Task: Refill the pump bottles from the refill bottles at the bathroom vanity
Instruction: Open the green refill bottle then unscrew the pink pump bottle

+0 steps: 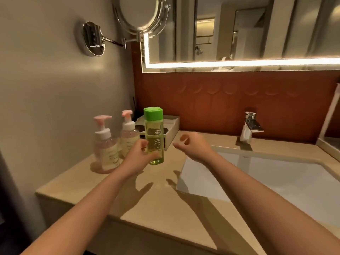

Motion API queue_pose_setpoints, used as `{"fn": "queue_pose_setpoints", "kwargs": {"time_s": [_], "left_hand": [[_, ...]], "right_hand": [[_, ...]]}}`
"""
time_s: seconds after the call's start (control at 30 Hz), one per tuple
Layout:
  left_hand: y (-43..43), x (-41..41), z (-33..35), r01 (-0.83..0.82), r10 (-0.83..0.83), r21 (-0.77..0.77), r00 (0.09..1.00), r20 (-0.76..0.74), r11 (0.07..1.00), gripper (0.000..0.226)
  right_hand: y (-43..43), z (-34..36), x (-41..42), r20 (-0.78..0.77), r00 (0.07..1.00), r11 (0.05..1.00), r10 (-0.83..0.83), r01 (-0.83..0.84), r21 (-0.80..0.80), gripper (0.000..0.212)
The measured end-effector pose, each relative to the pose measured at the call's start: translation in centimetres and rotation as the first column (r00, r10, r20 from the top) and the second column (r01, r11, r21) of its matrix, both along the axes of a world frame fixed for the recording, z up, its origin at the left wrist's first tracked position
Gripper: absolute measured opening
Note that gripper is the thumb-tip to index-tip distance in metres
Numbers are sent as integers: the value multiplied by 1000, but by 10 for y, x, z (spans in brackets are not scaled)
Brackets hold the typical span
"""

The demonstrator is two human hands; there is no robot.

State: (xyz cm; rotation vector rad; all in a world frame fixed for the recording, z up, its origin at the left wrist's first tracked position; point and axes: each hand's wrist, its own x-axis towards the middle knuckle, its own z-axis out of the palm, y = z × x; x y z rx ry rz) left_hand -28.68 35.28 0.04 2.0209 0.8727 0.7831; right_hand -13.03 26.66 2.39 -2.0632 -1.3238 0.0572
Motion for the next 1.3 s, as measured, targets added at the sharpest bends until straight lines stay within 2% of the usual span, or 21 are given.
{"fn": "queue_pose_setpoints", "kwargs": {"time_s": [0.17, 0.3, 0.43, 0.57, 0.6, 0.63, 0.7, 0.73, 0.77, 0.87, 0.9, 0.97, 1.07, 1.17, 1.3], "left_hand": [[49, 23, 9, -91, 99, -104, 992, 74, 990, 78], [74, 47, 10, -74, 111, -169, 968, 226, 983, 92], [84, 63, 9, -14, 109, -254, 926, 363, 967, 81], [86, 69, 9, 235, 146, -482, 764, 629, 844, 41], [87, 69, 7, 238, 153, -485, 756, 636, 841, 37], [86, 69, 7, 229, 144, -471, 762, 631, 852, 42], [87, 68, 2, 177, 97, -403, 813, 574, 898, 81], [88, 67, -2, 156, 74, -370, 841, 536, 916, 91], [87, 66, -5, 158, 49, -352, 858, 512, 922, 89], [73, 59, -5, 160, 13, -325, 882, 471, 932, 59], [67, 55, -6, 145, 2, -296, 896, 445, 944, 57], [58, 52, -9, 137, -16, -254, 905, 426, 958, 67], [41, 43, -14, 143, -9, -273, 898, 440, 951, 75], [31, 35, -19, 149, -16, -250, 885, 465, 957, 69], [24, 22, -20, 141, -62, -155, 902, 426, 978, 48]], "right_hand": [[63, 35, -6, 51, 998, 993, -25, 19, 116, 59], [103, 55, -12, 123, 992, 997, 18, -28, 77, 75], [128, 68, -14, 153, 988, 999, 35, -35, -8, 77], [140, 73, -9, 184, 983, 999, 16, -9, -39, 56], [141, 73, -8, 185, 983, 999, 13, -7, -33, 52], [140, 72, -7, 188, 982, 1000, 15, -10, -26, 51], [137, 73, -6, 208, 978, 1000, 28, -24, -19, 49], [133, 74, -7, 224, 974, 999, 35, -32, -19, 48], [130, 74, -7, 242, 969, 999, 40, -36, -23, 49], [121, 74, -8, 288, 957, 998, 40, -26, -54, 56], [116, 73, -9, 303, 952, 998, 37, -20, -61, 58], [107, 73, -12, 325, 945, 998, 35, -18, -58, 59], [90, 73, -19, 349, 936, 998, 47, -33, -46, 62], [76, 72, -26, 354, 933, 998, 62, -53, -34, 61], [60, 72, -34, 342, 934, 995, 100, -95, -32, 62]]}}
